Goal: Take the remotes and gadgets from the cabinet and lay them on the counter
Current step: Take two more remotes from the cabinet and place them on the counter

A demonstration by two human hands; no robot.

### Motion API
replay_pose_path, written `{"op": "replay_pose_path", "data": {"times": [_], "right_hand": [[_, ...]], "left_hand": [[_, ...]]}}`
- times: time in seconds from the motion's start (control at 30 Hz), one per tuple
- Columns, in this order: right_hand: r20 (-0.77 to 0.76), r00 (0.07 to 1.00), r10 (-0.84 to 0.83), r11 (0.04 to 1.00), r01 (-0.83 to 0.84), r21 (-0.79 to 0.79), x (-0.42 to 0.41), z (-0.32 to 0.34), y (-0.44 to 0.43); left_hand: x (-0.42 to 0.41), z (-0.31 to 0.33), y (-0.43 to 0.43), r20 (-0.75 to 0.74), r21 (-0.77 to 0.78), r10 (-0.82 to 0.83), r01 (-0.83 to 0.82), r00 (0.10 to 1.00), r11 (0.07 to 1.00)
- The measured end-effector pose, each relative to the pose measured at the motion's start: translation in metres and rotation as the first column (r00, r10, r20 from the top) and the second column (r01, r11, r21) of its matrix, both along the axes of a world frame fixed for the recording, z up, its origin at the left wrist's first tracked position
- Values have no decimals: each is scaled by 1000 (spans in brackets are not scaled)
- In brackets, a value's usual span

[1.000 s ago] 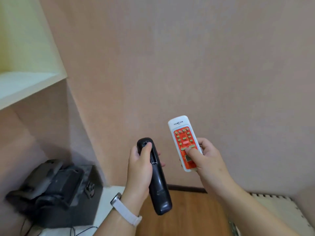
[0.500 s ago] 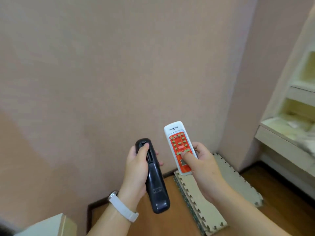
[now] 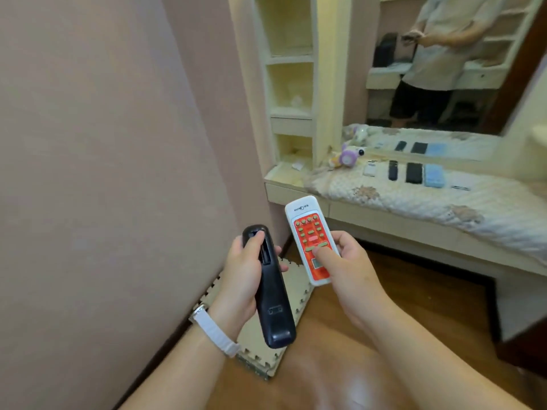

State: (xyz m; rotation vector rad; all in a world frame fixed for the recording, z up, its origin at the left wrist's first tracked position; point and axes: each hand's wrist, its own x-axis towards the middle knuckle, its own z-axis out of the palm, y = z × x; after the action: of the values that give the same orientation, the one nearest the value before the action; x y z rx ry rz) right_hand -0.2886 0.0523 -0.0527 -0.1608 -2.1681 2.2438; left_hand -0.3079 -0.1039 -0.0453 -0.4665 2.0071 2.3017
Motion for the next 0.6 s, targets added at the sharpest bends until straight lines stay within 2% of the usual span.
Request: {"op": "replay_pose_path", "data": {"times": [0.3, 0.5, 0.6], "right_hand": [[60, 945, -320, 947, 318, 40, -32, -20, 86], [112, 879, -463, 885, 453, 103, -92, -29, 113], [124, 863, -490, 868, 469, 163, -135, -27, 121]], "left_hand": [[-83, -22, 97, 19, 25, -287, 287, 958, 958], [-165, -36, 133, 56, 123, -400, 391, 915, 912], [-214, -41, 141, 57, 168, -430, 416, 901, 894]]}}
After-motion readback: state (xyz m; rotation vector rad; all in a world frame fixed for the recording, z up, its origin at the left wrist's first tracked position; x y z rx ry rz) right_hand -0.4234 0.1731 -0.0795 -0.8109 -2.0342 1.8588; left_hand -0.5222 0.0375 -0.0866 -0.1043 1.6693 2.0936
